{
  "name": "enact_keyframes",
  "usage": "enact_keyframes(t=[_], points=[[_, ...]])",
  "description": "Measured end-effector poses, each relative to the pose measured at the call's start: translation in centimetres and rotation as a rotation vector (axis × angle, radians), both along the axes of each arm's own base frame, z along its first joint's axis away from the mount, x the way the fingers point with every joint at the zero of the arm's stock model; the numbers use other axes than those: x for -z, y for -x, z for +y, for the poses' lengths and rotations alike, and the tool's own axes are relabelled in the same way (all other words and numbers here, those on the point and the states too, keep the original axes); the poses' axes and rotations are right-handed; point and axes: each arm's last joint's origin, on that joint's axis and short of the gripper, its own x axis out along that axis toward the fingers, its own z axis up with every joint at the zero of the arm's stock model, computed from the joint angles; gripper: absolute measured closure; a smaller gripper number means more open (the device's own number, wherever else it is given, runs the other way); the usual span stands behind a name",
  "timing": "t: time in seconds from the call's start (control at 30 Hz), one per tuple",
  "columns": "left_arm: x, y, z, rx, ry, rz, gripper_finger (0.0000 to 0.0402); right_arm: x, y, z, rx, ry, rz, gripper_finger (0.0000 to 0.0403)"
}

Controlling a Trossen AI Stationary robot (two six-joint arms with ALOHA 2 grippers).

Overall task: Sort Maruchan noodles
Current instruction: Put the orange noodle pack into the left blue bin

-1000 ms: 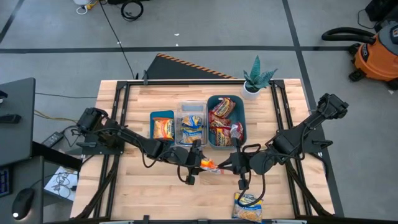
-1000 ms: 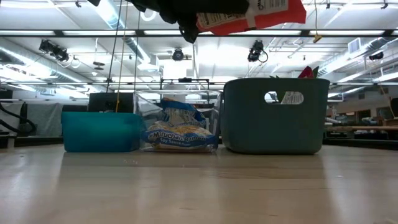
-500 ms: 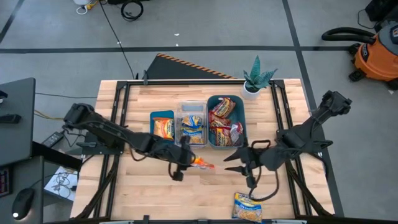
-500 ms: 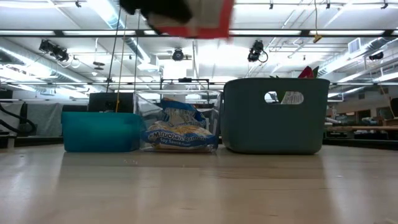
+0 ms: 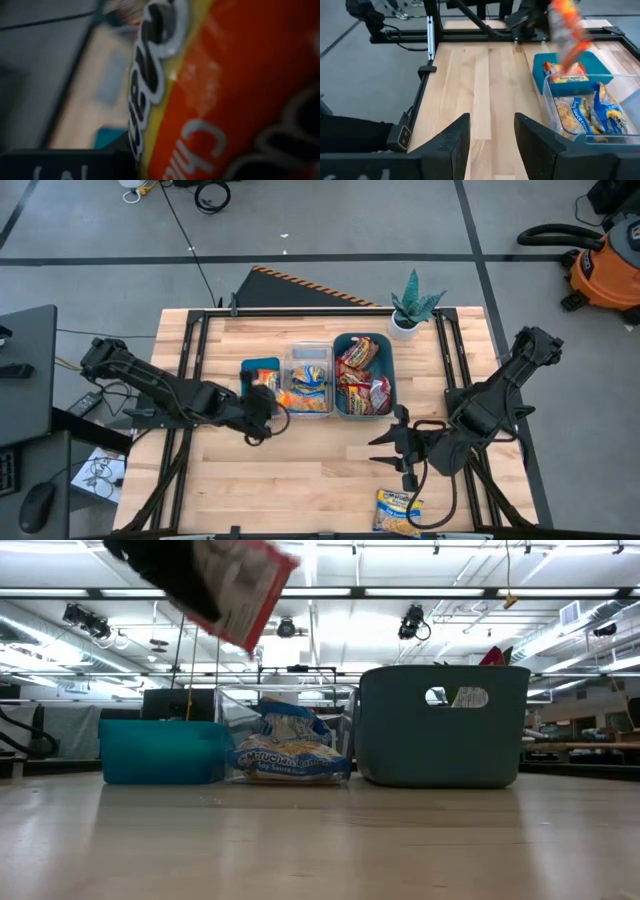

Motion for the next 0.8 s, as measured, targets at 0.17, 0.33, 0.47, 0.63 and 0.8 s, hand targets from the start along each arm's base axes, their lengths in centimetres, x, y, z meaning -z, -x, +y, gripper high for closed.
enact_keyframes(t=[0.17, 0.33, 0.47, 0.63, 0.8], points=[[0.7, 2.2, 1.5, -0.252, -0.169, 0.068, 0.0276, 0.5, -0.2, 0.4, 0.007, 0.015, 0.009, 0.0244], [3.2, 3.6, 2.4, -0.339, -0.273, 0.136, 0.0276, 0.5, -0.2, 0.4, 0.016, 0.015, 0.004, 0.0244], [7.0, 4.4, 3.2, -0.349, -0.254, 0.189, 0.0276, 0.5, -0.2, 0.4, 0.017, 0.015, 0.003, 0.0244], [10.1, 4.4, 4.2, -0.316, -0.239, 0.194, 0.0276, 0.4, -0.3, 0.3, 0.022, 0.031, -0.007, 0.0244], [10.8, 4.1, 5.3, -0.242, -0.255, 0.278, 0.0276, 0.4, -0.4, 0.1, 0.029, 0.033, -0.006, 0.0244]])
